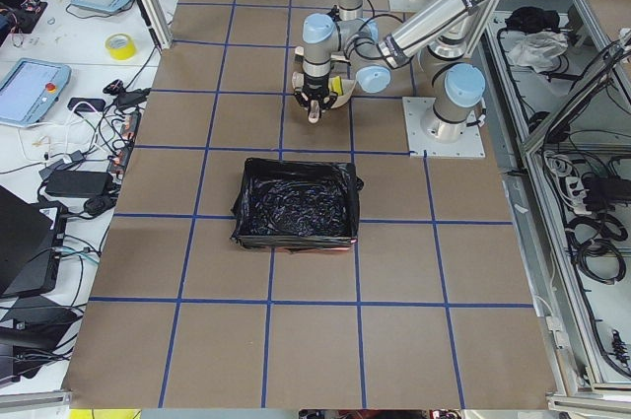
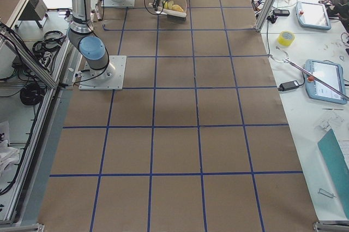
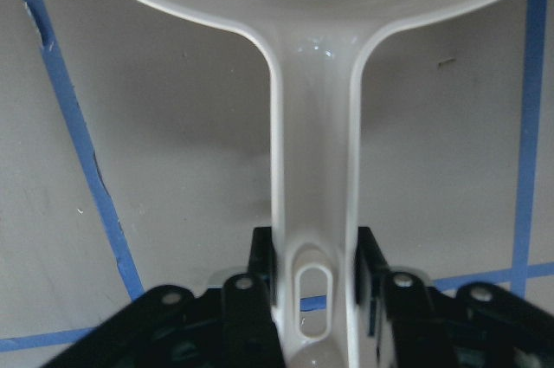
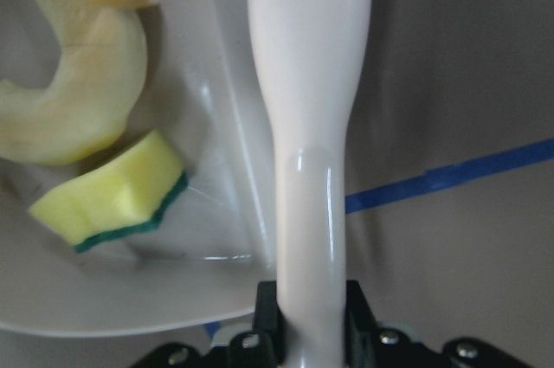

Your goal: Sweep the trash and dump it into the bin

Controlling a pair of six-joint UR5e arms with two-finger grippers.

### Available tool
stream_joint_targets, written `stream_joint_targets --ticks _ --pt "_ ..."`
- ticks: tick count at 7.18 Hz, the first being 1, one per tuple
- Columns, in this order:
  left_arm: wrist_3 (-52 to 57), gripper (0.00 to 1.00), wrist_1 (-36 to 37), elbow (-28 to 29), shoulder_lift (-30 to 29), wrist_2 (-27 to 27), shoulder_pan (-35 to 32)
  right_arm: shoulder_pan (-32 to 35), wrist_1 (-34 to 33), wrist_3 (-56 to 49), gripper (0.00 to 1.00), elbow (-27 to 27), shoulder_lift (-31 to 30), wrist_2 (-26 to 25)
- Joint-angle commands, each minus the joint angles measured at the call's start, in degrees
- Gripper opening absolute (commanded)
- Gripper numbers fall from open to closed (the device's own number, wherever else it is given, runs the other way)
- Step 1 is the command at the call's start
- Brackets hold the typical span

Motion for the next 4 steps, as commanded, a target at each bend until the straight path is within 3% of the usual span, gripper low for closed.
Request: stream_joint_targets --ticks 1,4 --pt "0.0 0.00 0.0 0.6 -0.1 0.1 0.0 3.0 -0.4 7.2 0.07 -6.4 3.3 1.6" --pt "0.2 0.00 0.0 1.8 -0.9 0.0 0.0 5.5 1.3 10.2 0.07 -10.0 4.1 0.7"
